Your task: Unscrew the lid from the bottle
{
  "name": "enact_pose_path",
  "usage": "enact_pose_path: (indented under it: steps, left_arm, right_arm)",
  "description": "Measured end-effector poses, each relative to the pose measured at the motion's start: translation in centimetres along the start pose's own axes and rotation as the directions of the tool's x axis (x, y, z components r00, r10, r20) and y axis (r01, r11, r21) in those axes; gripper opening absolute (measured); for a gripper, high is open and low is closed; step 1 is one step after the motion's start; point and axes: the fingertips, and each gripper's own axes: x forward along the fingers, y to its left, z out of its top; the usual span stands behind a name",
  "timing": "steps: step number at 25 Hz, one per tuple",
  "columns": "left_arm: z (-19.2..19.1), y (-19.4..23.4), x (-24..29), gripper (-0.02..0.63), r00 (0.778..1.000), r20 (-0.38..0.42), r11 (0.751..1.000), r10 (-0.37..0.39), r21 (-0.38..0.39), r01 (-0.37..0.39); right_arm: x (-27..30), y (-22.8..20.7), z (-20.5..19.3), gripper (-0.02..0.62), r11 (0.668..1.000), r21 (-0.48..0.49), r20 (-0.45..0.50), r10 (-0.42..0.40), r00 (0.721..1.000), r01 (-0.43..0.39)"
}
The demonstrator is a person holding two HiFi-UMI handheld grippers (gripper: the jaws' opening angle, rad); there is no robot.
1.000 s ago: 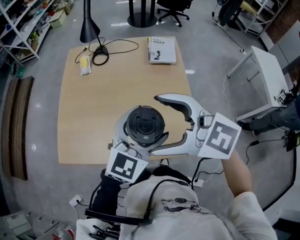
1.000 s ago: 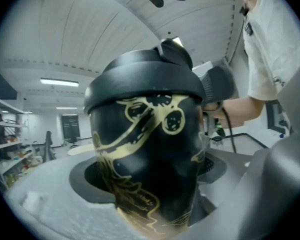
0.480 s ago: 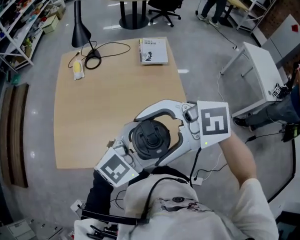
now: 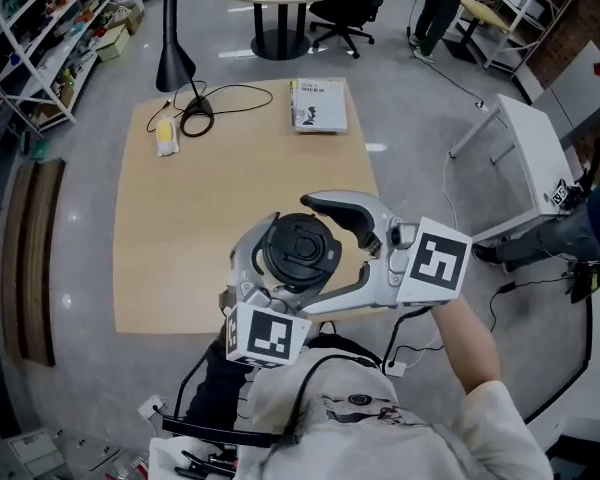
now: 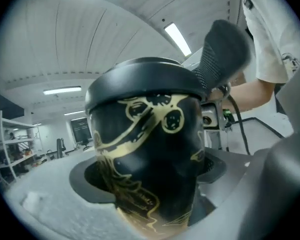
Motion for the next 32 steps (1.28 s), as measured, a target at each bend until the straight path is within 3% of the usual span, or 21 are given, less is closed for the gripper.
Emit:
enact_pose_path:
  steps: [4, 6, 7, 8, 10, 12, 15, 17, 18, 19, 20, 21, 22, 24, 25, 26, 27, 28, 29, 31, 32]
  left_arm:
    - [0.3, -1.7, 0.4, 0.451, 1.0, -0.007, 1.0, -0.026, -0.012, 0.026]
    - [0.7, -3.2, 0.0, 0.451, 0.988, 0.035, 0.989, -0.149, 0.01, 0.149]
    - [1.1, -4.3, -0.5, 0.451, 0.967, 0.067, 0.969, -0.247, 0.022, 0.246]
    - [1.7, -5.6, -1.0, 0.451, 0.929, 0.104, 0.935, -0.355, 0.03, 0.353]
    - [3.0, -7.9, -2.3, 0.451, 0.827, 0.169, 0.842, -0.537, 0.052, 0.537]
    - [4.4, -9.4, -3.5, 0.451, 0.73, 0.215, 0.757, -0.649, 0.087, 0.648]
    - [5.2, -10.9, -5.1, 0.449, 0.607, 0.219, 0.64, -0.764, 0.129, 0.758]
    - [5.3, -12.2, -6.0, 0.449, 0.524, 0.208, 0.555, -0.826, 0.144, 0.819]
    - [5.4, -12.6, -6.3, 0.449, 0.495, 0.214, 0.528, -0.842, 0.142, 0.837]
    - [5.5, -12.9, -6.3, 0.449, 0.486, 0.227, 0.521, -0.844, 0.136, 0.842]
    - [5.6, -12.8, -6.0, 0.449, 0.499, 0.243, 0.537, -0.832, 0.125, 0.834]
    - [5.6, -12.3, -5.4, 0.449, 0.533, 0.258, 0.572, -0.806, 0.108, 0.813]
    - [5.4, -11.4, -4.7, 0.449, 0.587, 0.271, 0.625, -0.763, 0.08, 0.776]
    - [4.4, -8.3, -2.9, 0.449, 0.735, 0.281, 0.762, -0.617, -0.019, 0.647]
    - [3.6, -6.1, -2.1, 0.449, 0.815, 0.271, 0.831, -0.512, -0.084, 0.55]
    - [2.6, -3.5, -1.4, 0.449, 0.889, 0.25, 0.892, -0.384, -0.149, 0.427]
    - [1.5, -0.5, -1.0, 0.449, 0.946, 0.224, 0.938, -0.233, -0.207, 0.279]
    - [0.3, 2.7, -1.0, 0.449, 0.98, 0.192, 0.96, -0.06, -0.257, 0.11]
    - [-0.8, 5.9, -1.3, 0.449, 0.981, 0.151, 0.952, 0.118, -0.298, -0.068]
    - [-3.2, 11.0, -2.4, 0.449, 0.919, 0.05, 0.876, 0.392, -0.324, -0.356]
    - [-4.1, 12.5, -2.9, 0.449, 0.888, 0.012, 0.844, 0.459, -0.317, -0.432]
  right_arm:
    - [1.0, 0.8, -0.5, 0.482, 0.996, -0.04, -0.017, 0.078, 0.997, -0.079]
    - [0.9, 2.1, -0.6, 0.482, 0.982, -0.092, -0.052, 0.16, 0.986, -0.164]
    - [0.5, 3.0, -0.8, 0.482, 0.965, -0.122, -0.086, 0.223, 0.971, -0.232]
    - [0.0, 4.0, -1.0, 0.482, 0.936, -0.152, -0.13, 0.3, 0.945, -0.318]
    - [-1.3, 6.1, -1.4, 0.482, 0.853, -0.181, -0.209, 0.454, 0.866, -0.49]
    - [-2.1, 7.6, -1.1, 0.482, 0.781, -0.171, -0.241, 0.558, 0.794, -0.601]
    - [-3.1, 9.1, -0.1, 0.482, 0.706, -0.132, -0.241, 0.658, 0.714, -0.696]
    - [-3.9, 9.9, 1.1, 0.482, 0.677, -0.1, -0.199, 0.705, 0.681, -0.729]
    - [-4.0, 10.1, 1.9, 0.482, 0.677, -0.095, -0.169, 0.711, 0.682, -0.73]
    - [-4.0, 10.0, 2.6, 0.48, 0.692, -0.1, -0.139, 0.701, 0.699, -0.715]
    - [-3.9, 9.4, 3.2, 0.482, 0.724, -0.111, -0.108, 0.673, 0.732, -0.681]
    - [-3.8, 8.5, 3.7, 0.482, 0.77, -0.124, -0.068, 0.623, 0.779, -0.626]
    - [-3.7, 7.0, 4.3, 0.482, 0.827, -0.134, -0.016, 0.549, 0.836, -0.545]
    - [-4.4, 2.6, 5.0, 0.482, 0.948, -0.139, 0.098, 0.301, 0.949, -0.286]
    - [-5.3, -0.2, 4.8, 0.482, 0.984, -0.137, 0.142, 0.129, 0.981, -0.11]
    - [-6.7, -3.0, 4.3, 0.482, 0.988, -0.129, 0.175, -0.06, 0.983, 0.084]
    - [-8.3, -5.6, 3.6, 0.48, 0.955, -0.107, 0.202, -0.253, 0.946, 0.278]
    - [-10.3, -7.8, 2.8, 0.482, 0.885, -0.074, 0.222, -0.435, 0.872, 0.46]
    - [-12.4, -9.5, 1.7, 0.481, 0.785, -0.043, 0.231, -0.594, 0.771, 0.618]
    - [-16.2, -11.7, -1.3, 0.482, 0.575, 0.008, 0.215, -0.8, 0.56, 0.818]
    - [-17.2, -12.2, -3.0, 0.482, 0.504, 0.038, 0.198, -0.85, 0.487, 0.863]
